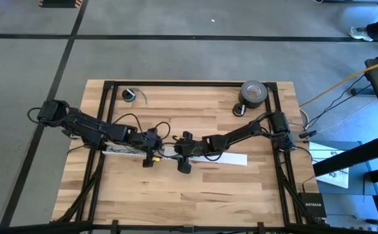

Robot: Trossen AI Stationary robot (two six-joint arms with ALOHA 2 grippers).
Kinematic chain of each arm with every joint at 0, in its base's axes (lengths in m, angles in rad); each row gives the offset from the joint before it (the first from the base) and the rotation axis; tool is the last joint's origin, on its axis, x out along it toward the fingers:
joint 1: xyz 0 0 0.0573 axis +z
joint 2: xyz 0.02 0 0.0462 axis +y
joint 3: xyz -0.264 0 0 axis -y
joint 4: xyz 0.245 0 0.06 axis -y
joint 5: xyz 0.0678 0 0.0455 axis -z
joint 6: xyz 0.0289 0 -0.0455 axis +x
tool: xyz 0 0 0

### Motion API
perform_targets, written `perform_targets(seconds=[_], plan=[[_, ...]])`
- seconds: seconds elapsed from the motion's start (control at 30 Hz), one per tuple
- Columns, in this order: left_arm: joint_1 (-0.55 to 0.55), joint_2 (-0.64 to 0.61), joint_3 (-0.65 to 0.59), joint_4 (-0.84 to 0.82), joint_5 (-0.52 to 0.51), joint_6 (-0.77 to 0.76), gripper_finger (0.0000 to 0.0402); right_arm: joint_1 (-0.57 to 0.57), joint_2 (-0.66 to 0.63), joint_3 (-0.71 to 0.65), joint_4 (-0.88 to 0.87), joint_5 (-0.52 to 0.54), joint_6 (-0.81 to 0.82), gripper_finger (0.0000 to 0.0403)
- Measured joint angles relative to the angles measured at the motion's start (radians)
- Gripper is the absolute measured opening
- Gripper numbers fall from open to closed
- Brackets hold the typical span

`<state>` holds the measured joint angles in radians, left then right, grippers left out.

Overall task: Ziptie cables
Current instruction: Close the white cable duct

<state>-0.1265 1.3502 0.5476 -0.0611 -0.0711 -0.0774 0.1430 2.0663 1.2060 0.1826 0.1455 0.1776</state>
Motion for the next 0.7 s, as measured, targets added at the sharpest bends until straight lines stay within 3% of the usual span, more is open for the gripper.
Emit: perform_targets(seconds=[0.17,0.5,0.7], plan=[[0.000,0.000,-0.020,0.039,0.000,-0.001,0.0238,0.000,0.000,0.000,0.008,-0.005,-0.003,0.0216],[0.000,0.000,-0.034,0.066,0.002,0.002,0.0235,0.000,0.006,-0.004,0.044,-0.011,-0.002,0.0216],[-0.001,0.000,-0.037,0.051,0.004,0.009,0.0235,-0.001,0.070,0.073,0.032,-0.015,-0.002,0.0216]])
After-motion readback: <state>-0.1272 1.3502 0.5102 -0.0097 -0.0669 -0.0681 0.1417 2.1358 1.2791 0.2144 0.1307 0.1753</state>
